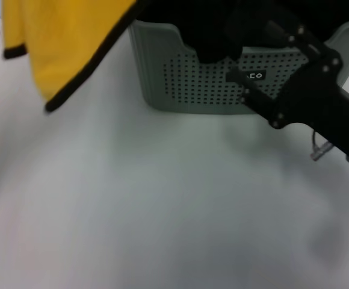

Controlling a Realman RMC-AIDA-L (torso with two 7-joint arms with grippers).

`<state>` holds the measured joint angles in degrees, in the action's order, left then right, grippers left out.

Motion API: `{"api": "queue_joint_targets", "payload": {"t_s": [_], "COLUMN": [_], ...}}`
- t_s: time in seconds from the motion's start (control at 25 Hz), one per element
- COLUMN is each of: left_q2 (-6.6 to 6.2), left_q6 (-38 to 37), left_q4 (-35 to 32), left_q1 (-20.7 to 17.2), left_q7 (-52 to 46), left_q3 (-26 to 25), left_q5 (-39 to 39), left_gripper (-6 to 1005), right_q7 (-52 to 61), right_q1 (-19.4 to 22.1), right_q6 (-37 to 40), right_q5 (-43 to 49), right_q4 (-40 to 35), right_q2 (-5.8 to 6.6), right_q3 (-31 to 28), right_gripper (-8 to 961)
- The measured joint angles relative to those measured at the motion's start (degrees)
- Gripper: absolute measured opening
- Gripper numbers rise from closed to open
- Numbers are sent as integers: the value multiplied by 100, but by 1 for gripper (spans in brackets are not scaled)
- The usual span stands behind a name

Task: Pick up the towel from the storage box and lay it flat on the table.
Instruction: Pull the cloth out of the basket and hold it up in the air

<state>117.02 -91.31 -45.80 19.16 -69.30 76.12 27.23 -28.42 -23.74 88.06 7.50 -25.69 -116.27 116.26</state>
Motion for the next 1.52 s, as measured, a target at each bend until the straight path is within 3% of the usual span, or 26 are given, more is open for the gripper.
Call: {"api": "queue_joint_targets", "payload": {"t_s": [0.12,0.24,0.64,1.04,1.28,1.52], "left_q2": [-117,-144,45,122,134,203], "left_q6": [-626,-982,-1158,-1171,-1210,-1220], "left_q4": [379,593,847,1020,1072,1136], "left_q1": [96,102,108,86,158,121], "left_q7": [-276,-344,-313,-171,-194,-211], "left_q3": [-40,-45,-52,-225,-199,-196], "left_q5": [184,270,586,572,600,601], "left_gripper": [12,12,12,12,13,12], "right_q7": [-320,-493,-606,-1090,-1639,-2096], "right_q1": [-75,-298,-956,-739,-745,-763], "right_q6": [-71,-178,-1109,-1137,-1125,-1123], "right_q5": [-128,-334,-429,-540,-1350,-1517], "right_q4": [-179,-250,-327,-670,-719,-748], "right_q2": [1,0,0,0,0,0], "right_q3": [206,469,960,1329,1556,1605], "right_gripper": [665,657,655,653,614,597]}}
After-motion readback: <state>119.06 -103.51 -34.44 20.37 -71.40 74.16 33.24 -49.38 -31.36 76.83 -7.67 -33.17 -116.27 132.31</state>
